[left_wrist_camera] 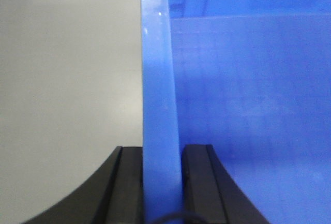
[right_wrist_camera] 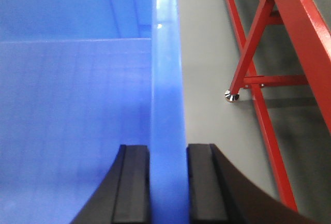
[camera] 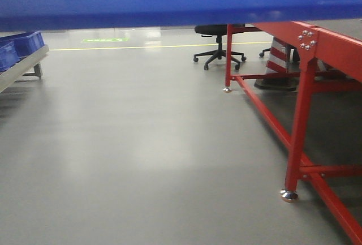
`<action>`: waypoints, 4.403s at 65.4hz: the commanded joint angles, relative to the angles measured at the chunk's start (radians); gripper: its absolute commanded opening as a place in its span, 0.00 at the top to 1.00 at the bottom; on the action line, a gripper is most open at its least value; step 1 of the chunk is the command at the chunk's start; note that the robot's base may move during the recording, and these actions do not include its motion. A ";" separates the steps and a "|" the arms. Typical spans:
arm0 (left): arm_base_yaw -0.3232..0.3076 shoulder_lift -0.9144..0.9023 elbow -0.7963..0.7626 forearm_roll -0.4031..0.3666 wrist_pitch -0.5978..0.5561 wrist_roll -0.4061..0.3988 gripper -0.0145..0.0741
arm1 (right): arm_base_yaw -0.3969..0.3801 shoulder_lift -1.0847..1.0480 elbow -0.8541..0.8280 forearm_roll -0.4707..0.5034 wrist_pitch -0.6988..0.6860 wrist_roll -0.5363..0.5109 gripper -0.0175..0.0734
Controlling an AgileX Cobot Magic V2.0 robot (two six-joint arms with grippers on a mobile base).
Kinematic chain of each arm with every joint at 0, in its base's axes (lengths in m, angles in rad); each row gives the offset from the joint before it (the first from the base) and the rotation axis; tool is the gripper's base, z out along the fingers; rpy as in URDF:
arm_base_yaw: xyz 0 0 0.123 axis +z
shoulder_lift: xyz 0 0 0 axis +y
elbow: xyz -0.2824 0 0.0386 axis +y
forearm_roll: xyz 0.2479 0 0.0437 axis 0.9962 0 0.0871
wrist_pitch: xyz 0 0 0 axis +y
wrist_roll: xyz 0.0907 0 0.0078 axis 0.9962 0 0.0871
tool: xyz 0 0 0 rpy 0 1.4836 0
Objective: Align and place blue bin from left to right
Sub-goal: 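Drive the base past the red table toward the other bin shelf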
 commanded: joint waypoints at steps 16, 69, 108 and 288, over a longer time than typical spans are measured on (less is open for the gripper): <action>-0.014 -0.009 -0.012 -0.020 -0.094 0.002 0.96 | 0.012 -0.005 -0.010 -0.039 -0.131 -0.011 0.89; -0.014 -0.009 -0.012 -0.020 -0.094 0.002 0.96 | 0.012 -0.005 -0.010 -0.039 -0.133 -0.011 0.89; -0.014 -0.009 -0.012 -0.018 -0.094 0.002 0.96 | 0.012 -0.005 -0.010 -0.039 -0.135 -0.011 0.89; -0.012 -0.003 -0.012 0.120 -0.094 0.002 0.96 | 0.012 -0.003 -0.010 -0.039 -0.182 -0.011 0.89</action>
